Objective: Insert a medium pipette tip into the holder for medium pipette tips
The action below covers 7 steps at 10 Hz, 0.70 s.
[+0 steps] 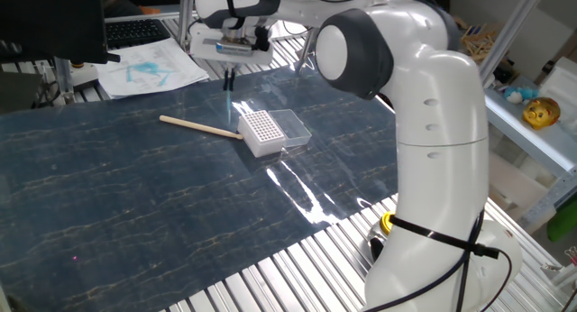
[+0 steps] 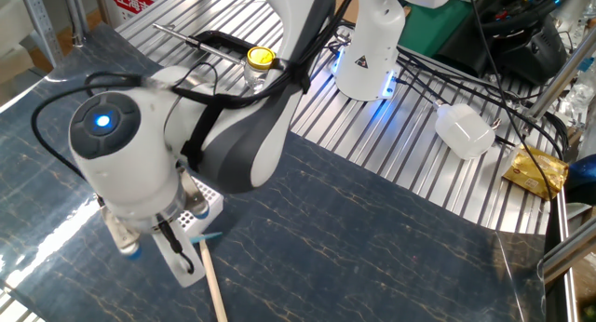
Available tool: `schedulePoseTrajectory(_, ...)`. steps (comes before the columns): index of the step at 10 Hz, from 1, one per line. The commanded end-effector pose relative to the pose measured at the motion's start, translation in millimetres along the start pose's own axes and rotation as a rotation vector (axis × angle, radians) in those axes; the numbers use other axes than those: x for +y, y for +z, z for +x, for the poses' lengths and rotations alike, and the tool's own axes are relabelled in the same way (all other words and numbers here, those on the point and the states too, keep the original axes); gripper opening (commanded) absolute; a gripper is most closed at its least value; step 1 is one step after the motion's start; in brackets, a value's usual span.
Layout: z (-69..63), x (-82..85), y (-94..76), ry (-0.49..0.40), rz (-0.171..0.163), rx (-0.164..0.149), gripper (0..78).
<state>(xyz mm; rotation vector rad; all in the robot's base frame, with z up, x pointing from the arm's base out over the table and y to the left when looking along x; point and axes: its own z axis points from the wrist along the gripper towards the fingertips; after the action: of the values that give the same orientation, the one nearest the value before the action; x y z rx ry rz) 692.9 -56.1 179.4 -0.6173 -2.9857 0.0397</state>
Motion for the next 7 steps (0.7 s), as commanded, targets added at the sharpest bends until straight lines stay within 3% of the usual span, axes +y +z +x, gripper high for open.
schedulePoseTrajectory(1,-0.2,-4.9,-5.7,-0.019,-0.004,-0.031,1.1)
schedulePoseTrajectory(4,-1.4,-10.1,-10.4,-0.050,-0.001,-0.061,1.1)
schedulePoseTrajectory(7,-5.0,-15.4,-16.4,-0.094,-0.009,-0.117,1.1)
